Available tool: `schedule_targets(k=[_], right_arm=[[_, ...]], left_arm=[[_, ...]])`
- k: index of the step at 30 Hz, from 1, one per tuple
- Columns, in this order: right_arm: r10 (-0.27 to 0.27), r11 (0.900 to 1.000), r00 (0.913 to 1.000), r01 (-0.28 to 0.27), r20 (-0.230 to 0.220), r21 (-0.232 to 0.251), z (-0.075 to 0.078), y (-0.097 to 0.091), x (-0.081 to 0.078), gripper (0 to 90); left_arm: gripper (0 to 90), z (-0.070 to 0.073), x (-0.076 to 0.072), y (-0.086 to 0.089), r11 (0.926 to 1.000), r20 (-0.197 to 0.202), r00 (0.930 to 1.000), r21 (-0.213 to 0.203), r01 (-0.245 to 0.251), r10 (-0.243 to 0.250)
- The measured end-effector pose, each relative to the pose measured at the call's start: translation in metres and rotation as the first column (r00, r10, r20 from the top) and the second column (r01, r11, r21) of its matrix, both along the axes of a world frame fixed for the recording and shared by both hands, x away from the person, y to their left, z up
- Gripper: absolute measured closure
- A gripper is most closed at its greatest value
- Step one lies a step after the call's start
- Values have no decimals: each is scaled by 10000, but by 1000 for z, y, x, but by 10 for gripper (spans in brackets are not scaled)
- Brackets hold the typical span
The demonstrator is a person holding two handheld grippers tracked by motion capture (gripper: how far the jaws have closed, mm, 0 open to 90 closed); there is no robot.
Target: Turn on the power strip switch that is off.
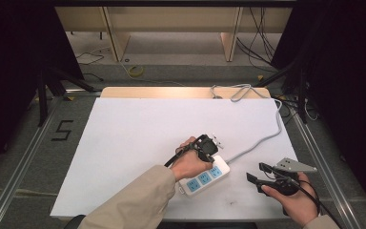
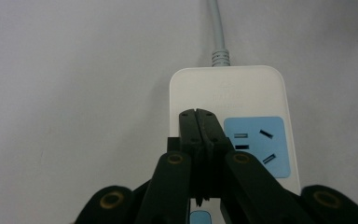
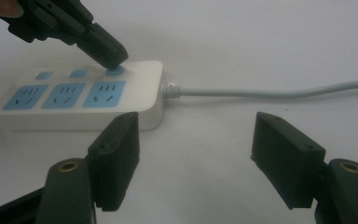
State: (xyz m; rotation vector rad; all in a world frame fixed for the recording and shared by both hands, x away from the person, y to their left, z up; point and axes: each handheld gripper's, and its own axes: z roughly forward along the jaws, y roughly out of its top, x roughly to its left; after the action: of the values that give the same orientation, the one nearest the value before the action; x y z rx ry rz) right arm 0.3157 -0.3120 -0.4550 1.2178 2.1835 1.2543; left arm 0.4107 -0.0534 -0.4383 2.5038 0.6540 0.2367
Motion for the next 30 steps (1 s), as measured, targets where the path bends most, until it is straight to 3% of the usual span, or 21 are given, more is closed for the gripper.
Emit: schedule_targets(k=[8, 30], right_arm=[[-8, 10000, 10000, 8, 65, -34, 1, 0, -1, 325], [49, 9999, 9999, -47, 102, -141, 1, 1, -2, 325]], left_arm=[[899, -1, -2, -3, 9998, 172, 9998, 197, 90, -94], [900, 0, -1, -7, 9979, -45, 10000, 645, -57, 60]])
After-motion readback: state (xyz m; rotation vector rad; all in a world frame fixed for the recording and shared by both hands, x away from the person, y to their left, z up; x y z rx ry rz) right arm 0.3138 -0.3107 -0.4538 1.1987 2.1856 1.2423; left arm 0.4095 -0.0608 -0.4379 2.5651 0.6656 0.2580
